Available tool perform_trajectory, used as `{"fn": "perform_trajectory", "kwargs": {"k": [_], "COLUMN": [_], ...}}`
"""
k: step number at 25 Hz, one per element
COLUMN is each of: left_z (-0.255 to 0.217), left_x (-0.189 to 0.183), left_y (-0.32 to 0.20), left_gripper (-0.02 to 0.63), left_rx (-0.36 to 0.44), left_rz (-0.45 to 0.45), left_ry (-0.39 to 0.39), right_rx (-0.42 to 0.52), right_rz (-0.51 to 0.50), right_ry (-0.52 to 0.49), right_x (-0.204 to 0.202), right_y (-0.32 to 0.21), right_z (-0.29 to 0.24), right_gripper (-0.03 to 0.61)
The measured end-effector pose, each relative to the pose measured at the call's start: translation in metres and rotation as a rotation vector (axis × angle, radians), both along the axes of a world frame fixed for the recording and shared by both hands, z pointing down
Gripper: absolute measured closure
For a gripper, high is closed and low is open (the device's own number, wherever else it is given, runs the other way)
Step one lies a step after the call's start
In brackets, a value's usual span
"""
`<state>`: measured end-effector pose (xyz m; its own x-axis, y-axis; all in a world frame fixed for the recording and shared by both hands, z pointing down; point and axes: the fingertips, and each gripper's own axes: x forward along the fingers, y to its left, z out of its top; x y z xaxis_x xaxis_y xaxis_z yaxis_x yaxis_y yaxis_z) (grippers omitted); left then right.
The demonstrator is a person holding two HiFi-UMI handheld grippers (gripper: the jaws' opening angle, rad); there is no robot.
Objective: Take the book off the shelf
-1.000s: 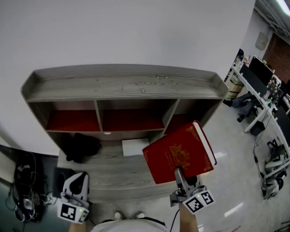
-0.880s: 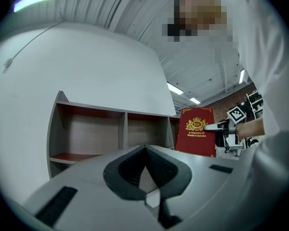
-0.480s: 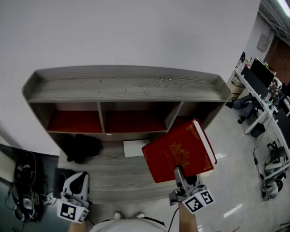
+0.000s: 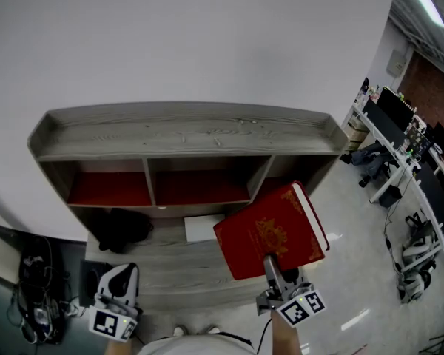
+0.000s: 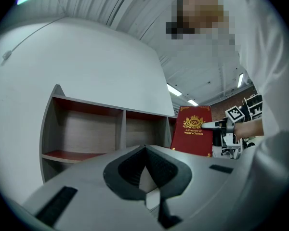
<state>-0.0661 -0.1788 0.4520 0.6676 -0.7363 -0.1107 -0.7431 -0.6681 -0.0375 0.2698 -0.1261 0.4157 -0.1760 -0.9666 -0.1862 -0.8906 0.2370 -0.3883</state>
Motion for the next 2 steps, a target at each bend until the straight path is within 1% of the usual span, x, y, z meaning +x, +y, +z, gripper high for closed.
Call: {"fn": "perform_trajectory", "kwargs": {"k": [2], "left_z": [-0.0017], "left_x": [0.0021], "left_y": [-0.0006], "left_gripper": [0.597], "left_rx": [0.003], "left_rz": [0.008], "left_ry": [-0.001], "right_rx": [-0.005], "right_rz": [0.002], "right_ry": [0.000], "right_x": [-0.0003], "right_y": [0.0008], "right_z": [0.0001], "right_gripper": [0.331]}}
